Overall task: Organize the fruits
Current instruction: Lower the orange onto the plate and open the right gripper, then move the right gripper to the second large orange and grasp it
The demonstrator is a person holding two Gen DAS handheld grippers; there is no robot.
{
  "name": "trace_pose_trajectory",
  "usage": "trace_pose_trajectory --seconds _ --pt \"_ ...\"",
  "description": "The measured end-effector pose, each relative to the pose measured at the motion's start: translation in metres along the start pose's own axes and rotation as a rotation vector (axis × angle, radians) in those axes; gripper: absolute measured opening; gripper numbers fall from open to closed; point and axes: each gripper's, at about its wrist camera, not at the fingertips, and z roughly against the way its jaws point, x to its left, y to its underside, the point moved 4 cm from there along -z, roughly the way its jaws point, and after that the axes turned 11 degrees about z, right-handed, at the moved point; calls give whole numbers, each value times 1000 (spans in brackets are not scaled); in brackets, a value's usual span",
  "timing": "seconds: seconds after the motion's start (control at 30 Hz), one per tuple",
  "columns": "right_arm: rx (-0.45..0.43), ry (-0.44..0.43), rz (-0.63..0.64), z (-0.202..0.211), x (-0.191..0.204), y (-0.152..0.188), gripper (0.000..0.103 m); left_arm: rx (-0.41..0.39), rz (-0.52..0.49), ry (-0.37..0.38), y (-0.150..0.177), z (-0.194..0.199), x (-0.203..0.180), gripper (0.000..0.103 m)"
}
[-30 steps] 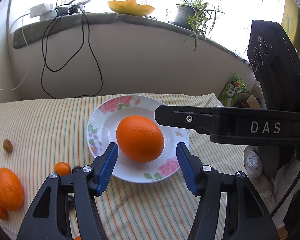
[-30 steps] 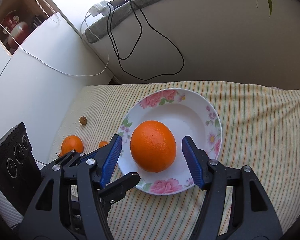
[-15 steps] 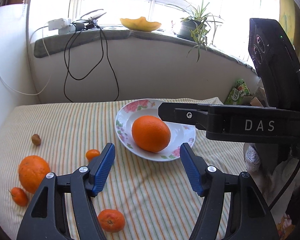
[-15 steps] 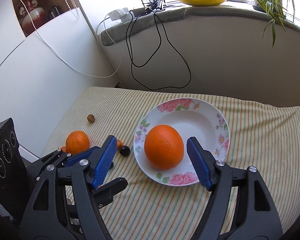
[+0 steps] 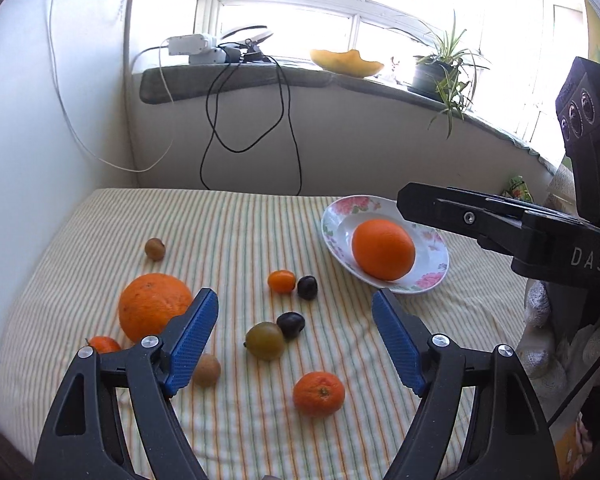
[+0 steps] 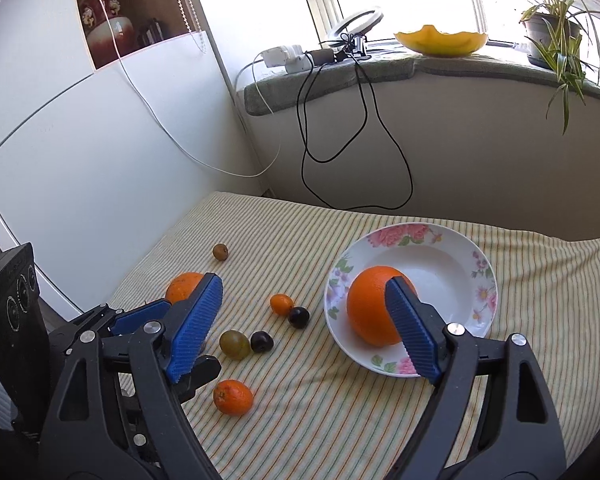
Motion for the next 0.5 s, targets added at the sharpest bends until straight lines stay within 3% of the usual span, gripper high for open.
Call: trace_pose_trajectory --seconds 0.13,0.23,0.5 --pt "-8 5 64 -6 22 -4 86 -12 22 -32 0 5 21 80" --pt "7 -2 72 -14 32 -5 95 -13 49 -55 0 6 38 80" --pt "64 -45 68 -40 49 -2 95 1 150 -86 3 3 89 80"
